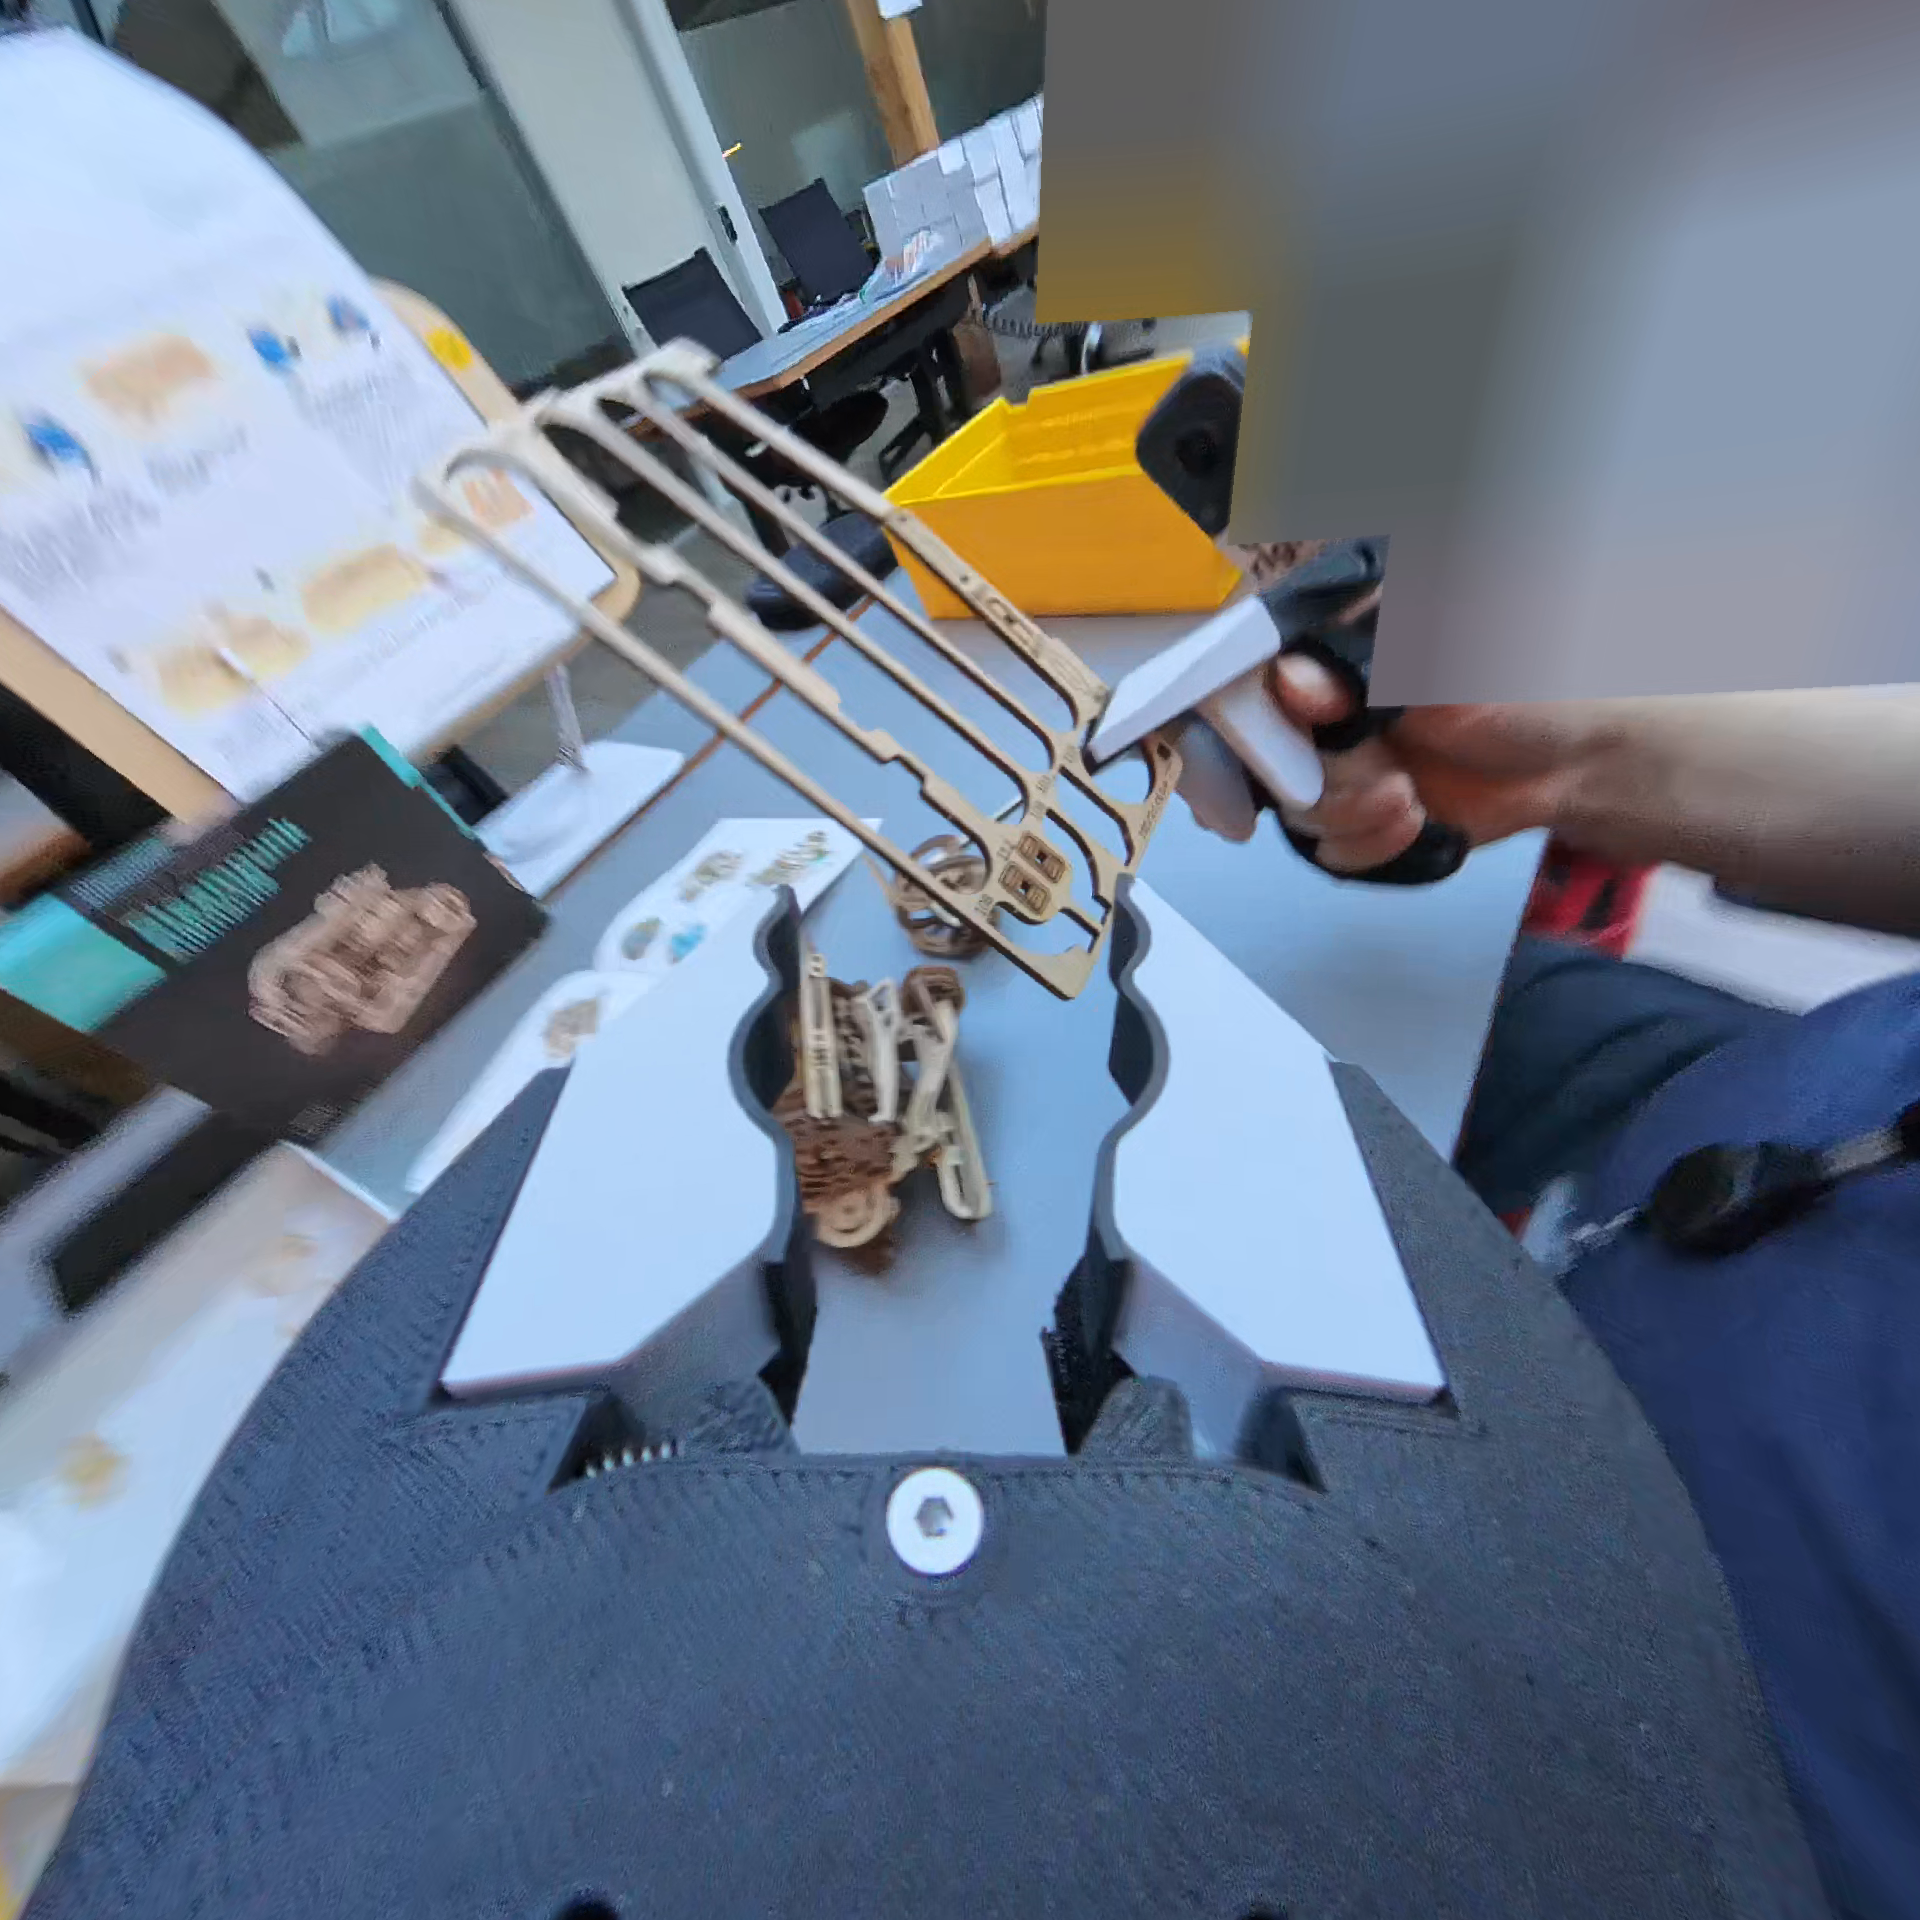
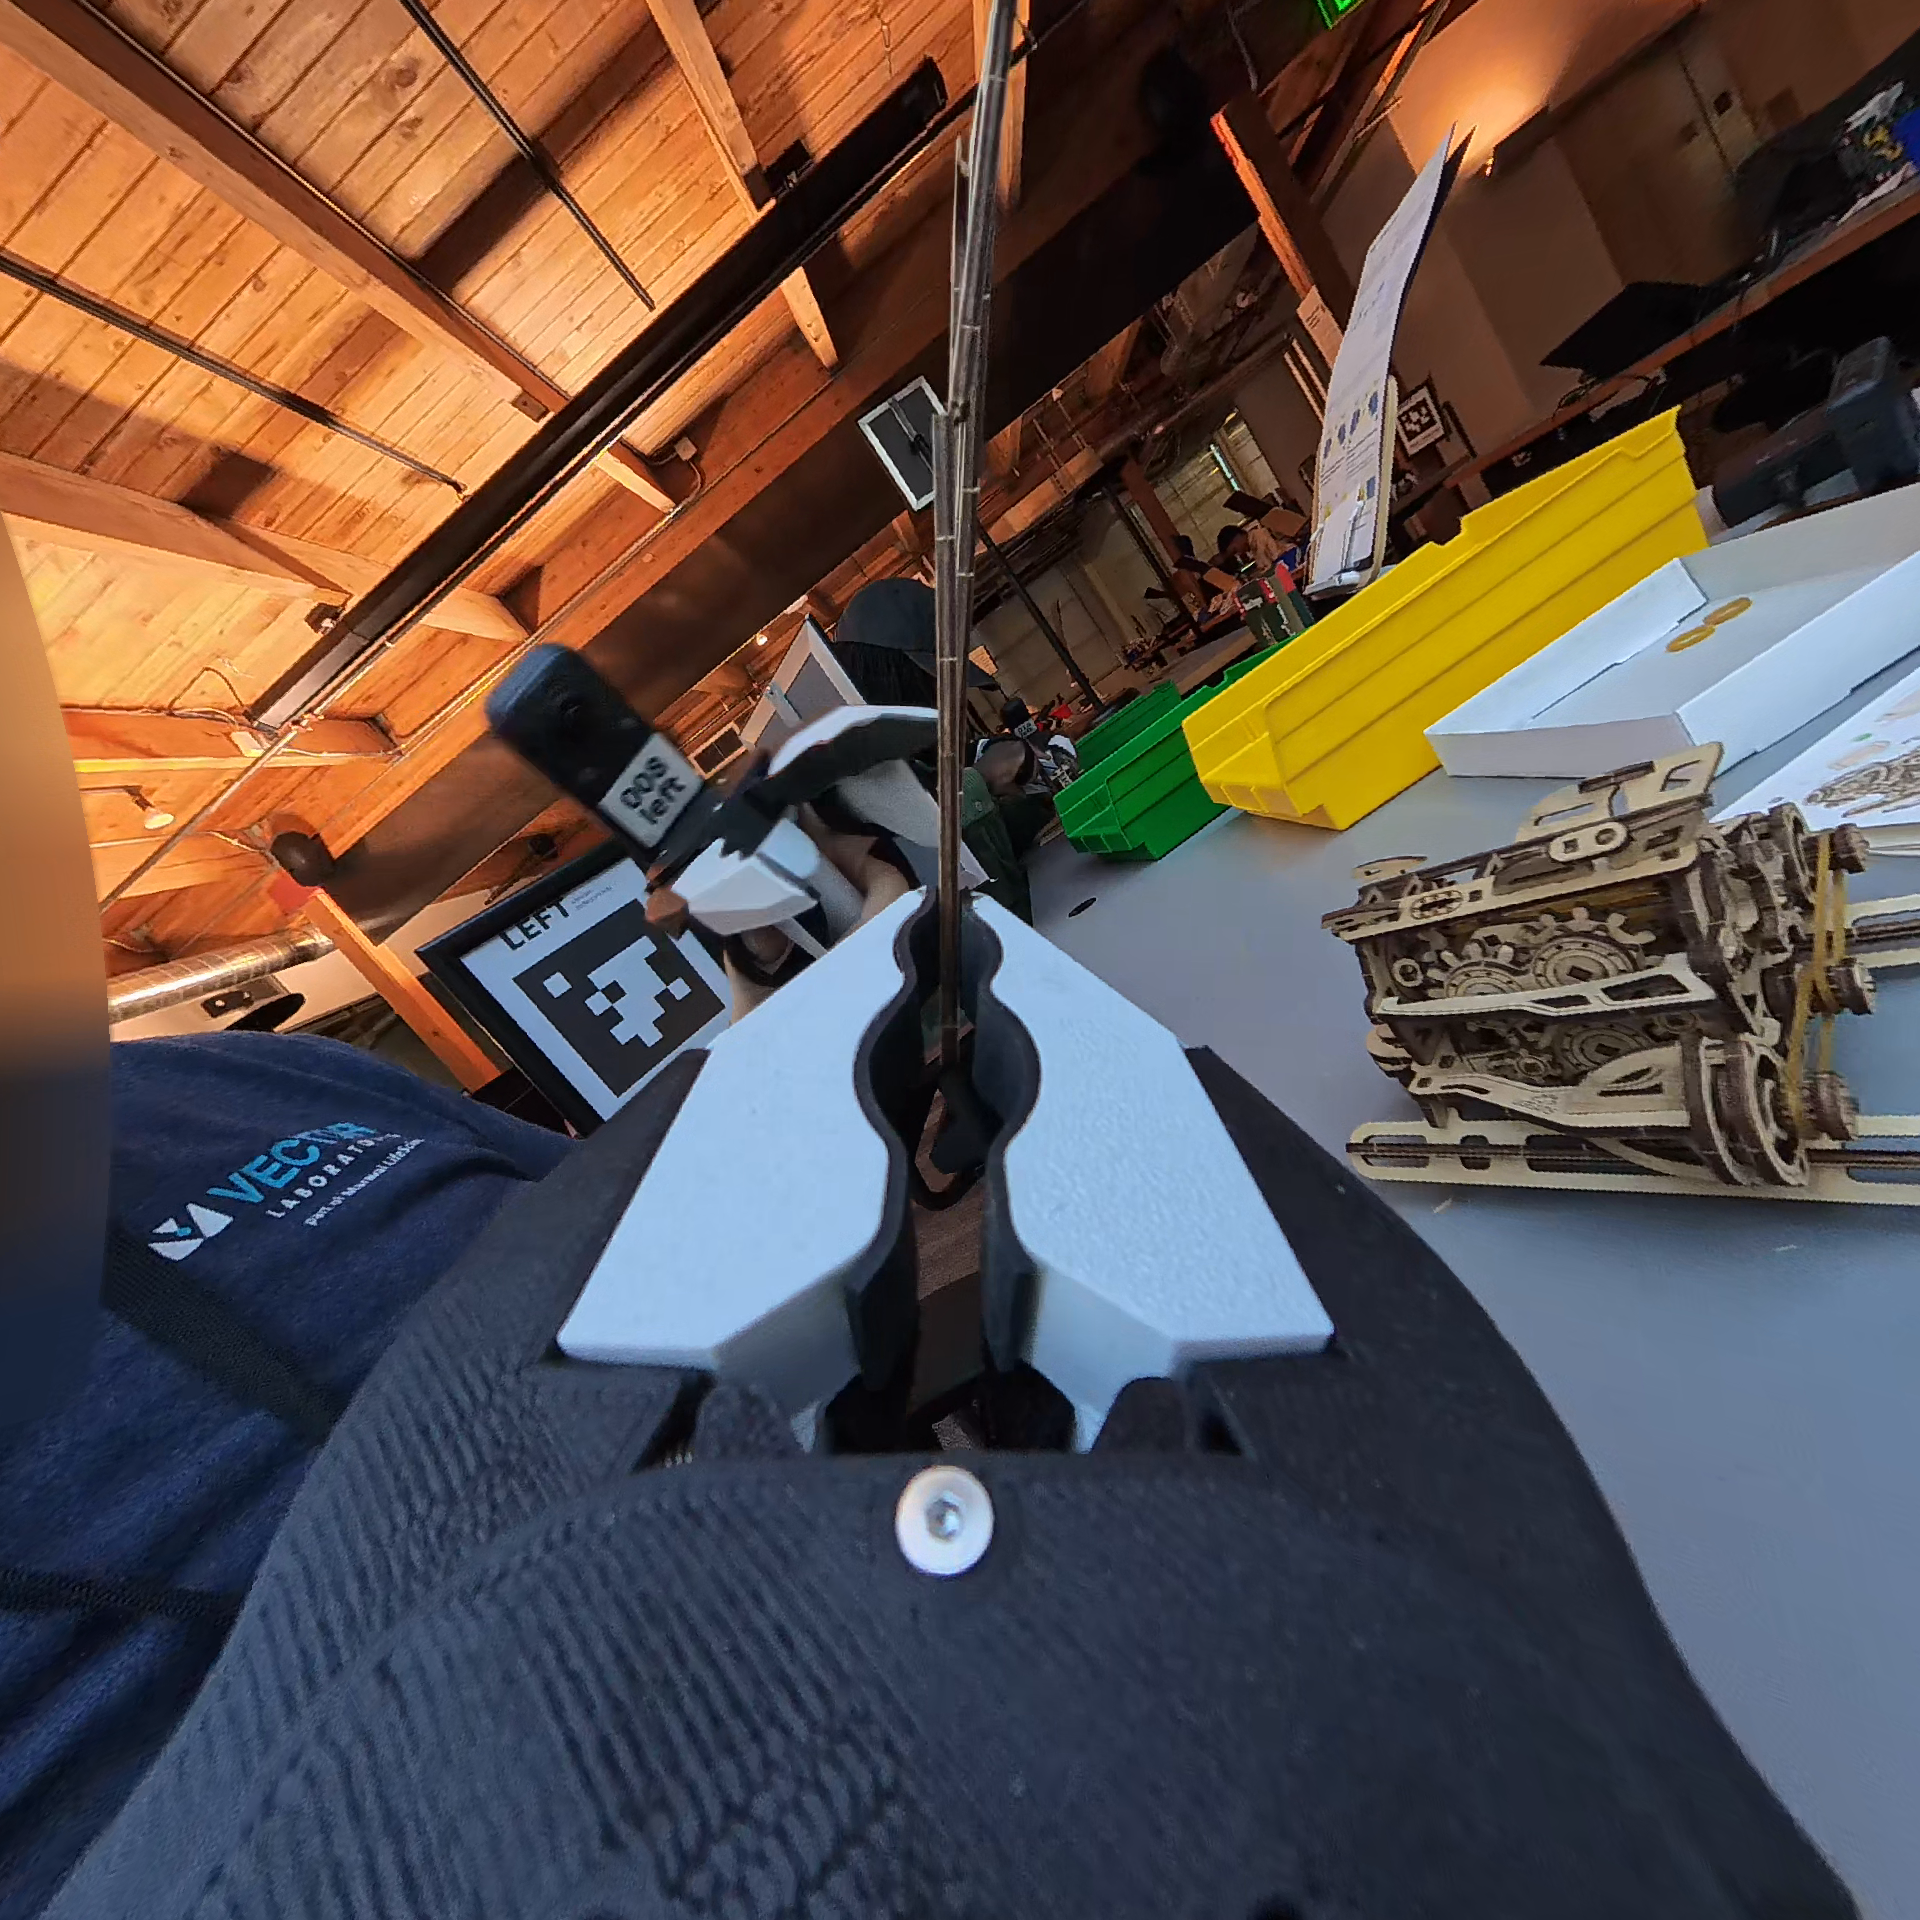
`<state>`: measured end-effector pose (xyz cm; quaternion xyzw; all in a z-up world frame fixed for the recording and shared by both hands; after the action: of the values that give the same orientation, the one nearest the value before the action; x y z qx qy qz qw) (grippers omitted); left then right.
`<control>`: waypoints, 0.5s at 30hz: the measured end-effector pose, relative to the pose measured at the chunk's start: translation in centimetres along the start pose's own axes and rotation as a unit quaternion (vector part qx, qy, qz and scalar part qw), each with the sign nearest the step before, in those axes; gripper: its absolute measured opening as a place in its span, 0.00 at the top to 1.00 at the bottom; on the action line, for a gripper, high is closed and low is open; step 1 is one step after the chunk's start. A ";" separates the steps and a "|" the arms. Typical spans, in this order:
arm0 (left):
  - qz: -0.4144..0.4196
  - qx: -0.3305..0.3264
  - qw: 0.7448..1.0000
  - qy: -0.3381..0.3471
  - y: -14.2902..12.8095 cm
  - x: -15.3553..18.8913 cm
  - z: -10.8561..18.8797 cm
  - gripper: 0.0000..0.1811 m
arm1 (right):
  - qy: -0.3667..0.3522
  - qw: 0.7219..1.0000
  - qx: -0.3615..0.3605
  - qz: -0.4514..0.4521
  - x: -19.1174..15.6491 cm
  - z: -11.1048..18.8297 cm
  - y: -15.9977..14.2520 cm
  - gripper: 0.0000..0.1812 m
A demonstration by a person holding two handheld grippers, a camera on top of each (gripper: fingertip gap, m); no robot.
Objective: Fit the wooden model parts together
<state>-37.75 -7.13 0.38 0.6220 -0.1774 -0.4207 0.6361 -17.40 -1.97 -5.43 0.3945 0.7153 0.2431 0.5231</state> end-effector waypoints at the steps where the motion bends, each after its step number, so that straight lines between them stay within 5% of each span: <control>1: 0.051 0.012 0.998 -0.017 -0.3 -0.3 0.1 0.70 | 0.002 1.000 0.000 0.002 -0.1 -0.1 -0.1 1.00; 4: 0.155 0.042 0.985 -0.063 -1.1 -0.9 0.1 0.74 | 0.013 1.000 -0.006 0.007 -0.5 -0.5 -0.4 1.00; 15: 0.259 0.041 0.949 -0.177 -2.7 -0.8 -0.7 0.92 | 0.023 1.000 -0.018 0.009 -1.5 -0.7 -0.1 1.00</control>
<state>-38.54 -5.79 -2.02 0.4956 -0.4590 -0.3367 0.6560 -17.88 -3.21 -4.50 0.3856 0.7191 0.2698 0.5113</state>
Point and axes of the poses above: each gripper's, where its closed fingertips meet, z back along the fingers, y out of its top, x = y × z across the jaws, the point moved 8 cm from there along z, back along the fingers, and after that the axes turned 5 degrees about y, right-handed, at the moved point
